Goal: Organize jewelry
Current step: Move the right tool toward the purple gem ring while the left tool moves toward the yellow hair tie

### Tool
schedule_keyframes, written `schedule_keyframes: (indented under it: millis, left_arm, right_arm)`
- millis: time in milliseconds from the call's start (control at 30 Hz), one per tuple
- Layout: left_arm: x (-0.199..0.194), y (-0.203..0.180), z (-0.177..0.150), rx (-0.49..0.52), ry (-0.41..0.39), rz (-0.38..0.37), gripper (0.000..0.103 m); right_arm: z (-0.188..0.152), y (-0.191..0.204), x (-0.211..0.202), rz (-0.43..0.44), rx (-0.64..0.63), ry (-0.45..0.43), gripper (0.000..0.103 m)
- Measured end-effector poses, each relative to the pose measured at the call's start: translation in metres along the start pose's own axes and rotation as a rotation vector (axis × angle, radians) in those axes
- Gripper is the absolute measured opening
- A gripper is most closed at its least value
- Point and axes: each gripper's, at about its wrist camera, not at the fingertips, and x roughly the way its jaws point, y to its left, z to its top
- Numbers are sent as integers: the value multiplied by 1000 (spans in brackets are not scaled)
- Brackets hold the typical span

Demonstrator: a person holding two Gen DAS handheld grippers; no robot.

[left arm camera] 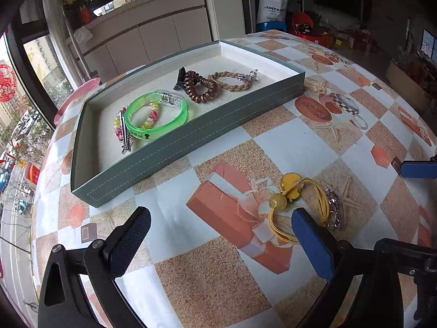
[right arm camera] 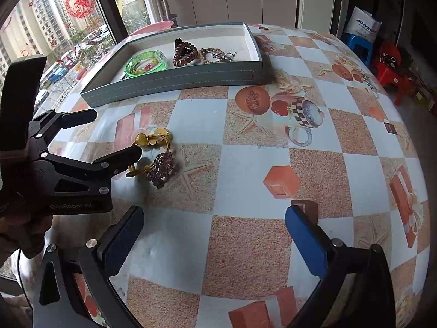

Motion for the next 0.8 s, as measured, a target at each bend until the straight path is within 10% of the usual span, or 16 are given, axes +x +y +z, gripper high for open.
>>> schedule_keyframes:
  millis: [333, 533, 700, 800]
  left_arm:
    - [0, 0, 3, -8, -23, 3, 100]
    - [-1, -3, 7, -16, -29, -23, 75]
    - [-1, -16, 10, 14, -35, -72, 26]
    - [-3, -16, 7, 21, -43, -59, 15]
  right_arm:
    - [-2, 16, 8, -20, -55, -4, 103]
    - [-1, 25, 14, -35, -83, -2, 103]
    - [0, 28, 17, -46, -85, -5, 103]
    - [2, 28, 18, -48, -82, -9, 103]
